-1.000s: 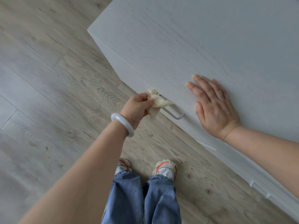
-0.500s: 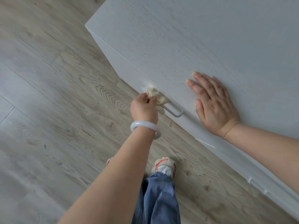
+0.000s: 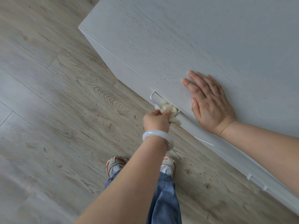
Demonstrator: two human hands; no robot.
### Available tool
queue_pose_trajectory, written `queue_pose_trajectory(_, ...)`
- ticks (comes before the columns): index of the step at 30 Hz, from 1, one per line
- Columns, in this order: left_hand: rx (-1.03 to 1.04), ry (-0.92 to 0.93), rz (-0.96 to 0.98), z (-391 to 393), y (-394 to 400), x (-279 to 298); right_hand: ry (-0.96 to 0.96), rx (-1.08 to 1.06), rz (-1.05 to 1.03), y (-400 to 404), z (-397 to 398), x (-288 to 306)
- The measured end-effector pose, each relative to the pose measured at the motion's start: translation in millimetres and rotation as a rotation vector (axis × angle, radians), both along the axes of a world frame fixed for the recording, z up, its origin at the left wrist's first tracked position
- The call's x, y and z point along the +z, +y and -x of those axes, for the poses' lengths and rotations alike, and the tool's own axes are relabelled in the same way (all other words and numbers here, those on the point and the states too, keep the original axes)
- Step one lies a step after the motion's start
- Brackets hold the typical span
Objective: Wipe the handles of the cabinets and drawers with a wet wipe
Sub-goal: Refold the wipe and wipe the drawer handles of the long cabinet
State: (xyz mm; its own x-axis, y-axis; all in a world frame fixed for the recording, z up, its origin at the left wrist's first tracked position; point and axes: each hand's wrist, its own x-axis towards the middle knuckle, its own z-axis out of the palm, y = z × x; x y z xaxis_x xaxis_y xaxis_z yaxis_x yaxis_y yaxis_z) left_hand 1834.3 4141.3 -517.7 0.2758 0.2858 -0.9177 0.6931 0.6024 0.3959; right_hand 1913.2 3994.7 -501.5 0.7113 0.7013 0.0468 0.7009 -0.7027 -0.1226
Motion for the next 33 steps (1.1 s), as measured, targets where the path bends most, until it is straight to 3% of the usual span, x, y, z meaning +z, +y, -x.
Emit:
queue_pose_trajectory(3,0.053,0.027,0.120,2.4,-15.6,4.2,-0.004,-0.002,0.001,-0.4,0.6,0.0)
queue_pose_trajectory(9,0.140,-0.008,-0.049,-10.6,19.0,-8.5,0.000,-0.004,-0.008,0.4,0.3,-0.3)
queue_pose_trajectory(15,0.146,0.031,0.183,-1.6,-18.7,5.5,-0.008,-0.006,-0.001,-0.7,0.5,-0.3)
queue_pose_trajectory(18,0.084,-0.045,0.068,-7.3,9.8,-4.9,-0.011,-0.003,-0.004,-0.2,0.7,-0.2)
queue_pose_trajectory(22,0.183,-0.126,-0.007,-10.1,18.8,-6.0,-0.009,-0.002,-0.013,-0.7,0.7,-1.2)
queue_pose_trajectory(28,0.264,-0.102,0.218,4.3,-27.4,2.7,-0.007,-0.007,-0.009,0.1,1.3,-1.4)
queue_pose_trajectory(33,0.136,-0.127,0.193,-2.5,0.9,2.2,-0.006,-0.007,0.003,-1.3,0.7,0.1)
